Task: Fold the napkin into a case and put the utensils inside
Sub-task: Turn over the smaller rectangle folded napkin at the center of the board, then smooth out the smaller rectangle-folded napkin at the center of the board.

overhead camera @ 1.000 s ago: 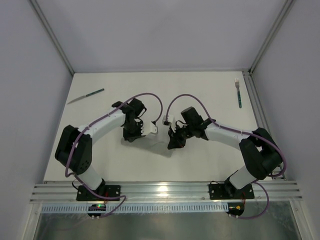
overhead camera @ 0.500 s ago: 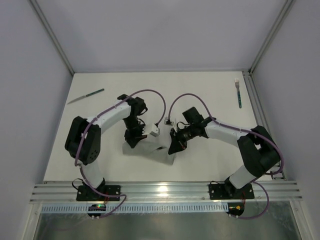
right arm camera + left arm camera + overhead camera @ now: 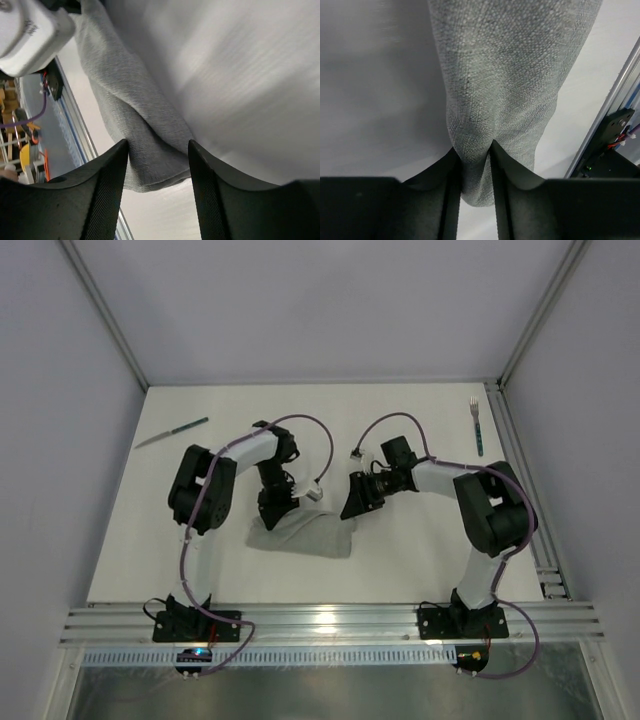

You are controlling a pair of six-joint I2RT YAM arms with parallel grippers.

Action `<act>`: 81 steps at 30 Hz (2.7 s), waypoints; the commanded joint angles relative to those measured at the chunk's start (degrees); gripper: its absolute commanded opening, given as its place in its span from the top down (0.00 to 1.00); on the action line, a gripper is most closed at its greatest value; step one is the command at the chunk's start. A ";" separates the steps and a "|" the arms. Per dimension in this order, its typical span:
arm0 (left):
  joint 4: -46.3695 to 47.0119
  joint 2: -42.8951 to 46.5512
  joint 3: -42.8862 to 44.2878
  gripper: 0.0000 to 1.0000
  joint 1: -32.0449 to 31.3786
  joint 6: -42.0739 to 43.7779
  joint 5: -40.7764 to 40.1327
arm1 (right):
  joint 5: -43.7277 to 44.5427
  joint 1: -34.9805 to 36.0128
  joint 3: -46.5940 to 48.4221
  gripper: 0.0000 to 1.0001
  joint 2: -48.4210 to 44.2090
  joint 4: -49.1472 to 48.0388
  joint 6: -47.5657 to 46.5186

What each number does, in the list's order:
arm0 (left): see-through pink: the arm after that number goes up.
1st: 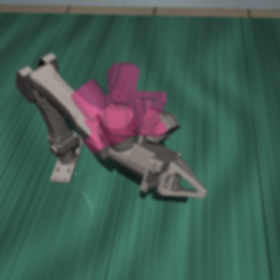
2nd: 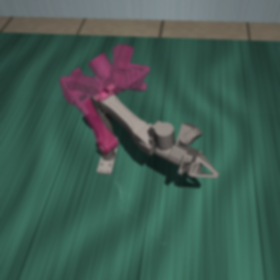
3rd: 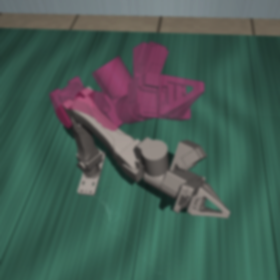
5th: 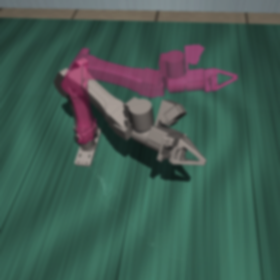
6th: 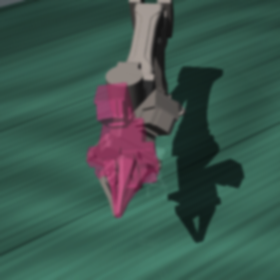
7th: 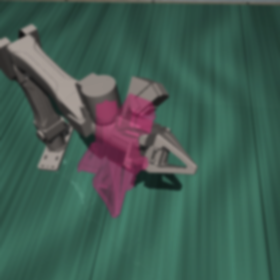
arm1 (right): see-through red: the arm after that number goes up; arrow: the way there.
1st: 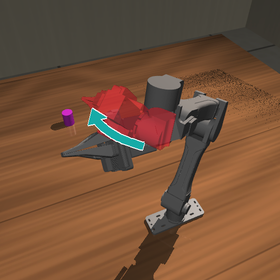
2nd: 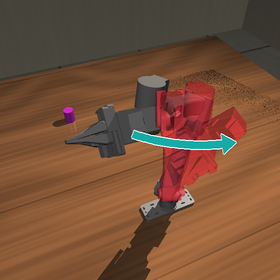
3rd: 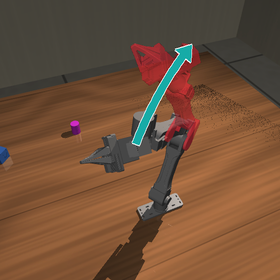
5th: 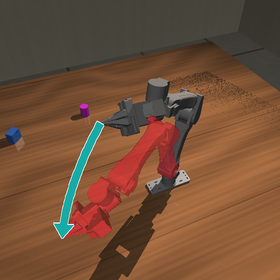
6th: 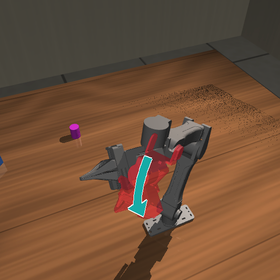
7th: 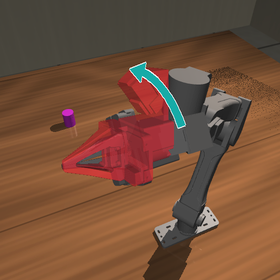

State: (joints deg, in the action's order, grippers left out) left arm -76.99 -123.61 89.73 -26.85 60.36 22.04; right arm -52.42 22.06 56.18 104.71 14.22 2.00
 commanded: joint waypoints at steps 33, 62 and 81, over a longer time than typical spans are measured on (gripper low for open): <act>19.51 13.58 -2.81 0.32 -14.37 -21.77 1.60 | 8.92 -0.27 -18.82 0.32 -13.47 -24.50 14.17; 30.66 14.36 -7.81 0.49 -17.01 -32.41 -15.69 | 9.80 -1.32 -19.36 0.94 -7.24 -29.60 35.08; 30.94 17.79 -14.93 1.00 -18.41 -31.27 -19.40 | 16.82 -2.20 -17.69 0.95 -4.69 -29.95 39.22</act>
State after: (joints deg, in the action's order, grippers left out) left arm -45.04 -107.92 76.58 -45.15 28.10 3.60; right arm -39.55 20.80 36.60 99.35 -14.68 40.05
